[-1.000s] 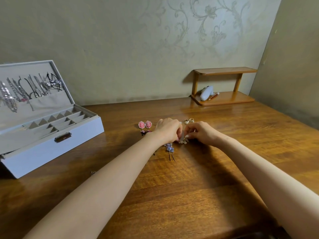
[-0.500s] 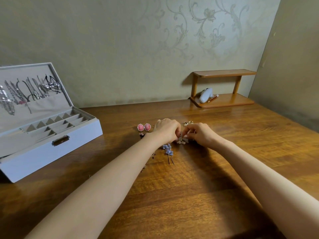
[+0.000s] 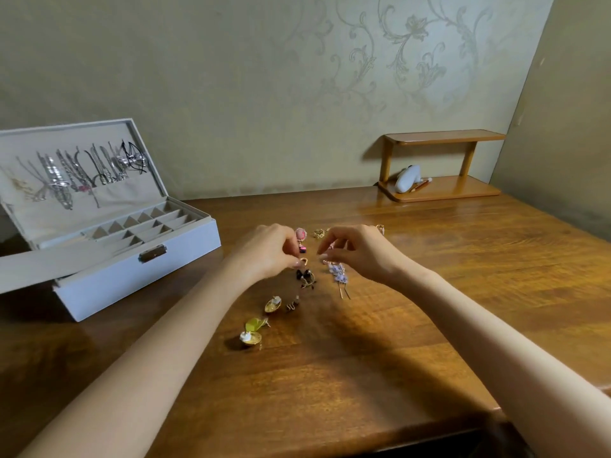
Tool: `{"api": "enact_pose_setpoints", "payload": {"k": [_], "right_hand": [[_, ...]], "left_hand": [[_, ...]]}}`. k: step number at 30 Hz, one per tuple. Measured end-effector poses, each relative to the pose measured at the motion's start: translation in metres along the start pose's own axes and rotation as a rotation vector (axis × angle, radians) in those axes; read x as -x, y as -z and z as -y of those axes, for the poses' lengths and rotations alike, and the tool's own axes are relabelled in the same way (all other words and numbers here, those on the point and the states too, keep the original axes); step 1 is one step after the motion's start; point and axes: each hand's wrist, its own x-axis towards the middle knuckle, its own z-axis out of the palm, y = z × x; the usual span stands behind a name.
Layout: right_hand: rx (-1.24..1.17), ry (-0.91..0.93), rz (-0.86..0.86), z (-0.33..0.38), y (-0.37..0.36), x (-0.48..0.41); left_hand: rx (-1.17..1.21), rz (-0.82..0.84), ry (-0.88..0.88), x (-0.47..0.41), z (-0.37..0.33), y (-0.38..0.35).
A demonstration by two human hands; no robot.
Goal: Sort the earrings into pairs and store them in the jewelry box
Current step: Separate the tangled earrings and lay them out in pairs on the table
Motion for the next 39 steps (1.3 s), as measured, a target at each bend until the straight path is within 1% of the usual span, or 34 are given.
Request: {"api": "enact_pose_setpoints", "payload": {"k": [5, 8, 12, 16, 20, 25, 28, 32, 35, 37, 39], "right_hand": [[-0.010, 0.077, 0.091, 0.032, -0.024, 0.003], [0.049, 0.132, 0.152, 0.042, -0.039, 0.001], [0.139, 0.161, 0.242, 0.047, -0.048, -0.002], [0.171, 0.156, 0.322, 0.048, -0.055, -0.003], [0.184, 0.192, 0.282, 0.049, -0.060, -0.004], [0.162, 0.230, 0.246, 0.049, -0.060, -0.006], [0.042, 0.231, 0.228, 0.049, -0.055, -0.006], [-0.130, 0.152, 0.214, 0.045, -0.035, -0.006], [-0.194, 0.075, 0.236, 0.036, -0.018, -0.003], [-0.218, 0.026, 0.254, 0.028, -0.009, 0.000], [-0.238, -0.022, 0.236, 0.019, 0.001, 0.003]], "left_hand": [[0.015, 0.042, 0.098, 0.035, 0.032, 0.010], [-0.005, 0.078, 0.132, 0.048, 0.045, 0.013], [-0.044, 0.104, 0.176, 0.054, 0.056, 0.012], [-0.062, 0.123, 0.209, 0.058, 0.062, 0.016], [0.001, 0.229, 0.181, 0.062, 0.058, 0.017], [-0.261, 0.376, 0.180, 0.068, 0.038, 0.010], [-0.298, 0.402, 0.157, 0.068, 0.032, 0.010], [-0.229, 0.369, 0.066, 0.064, 0.024, 0.011], [-0.191, 0.283, -0.029, 0.055, 0.014, 0.009], [-0.151, 0.226, -0.059, 0.046, 0.007, 0.006], [-0.122, 0.177, -0.071, 0.034, 0.000, 0.002]]}}
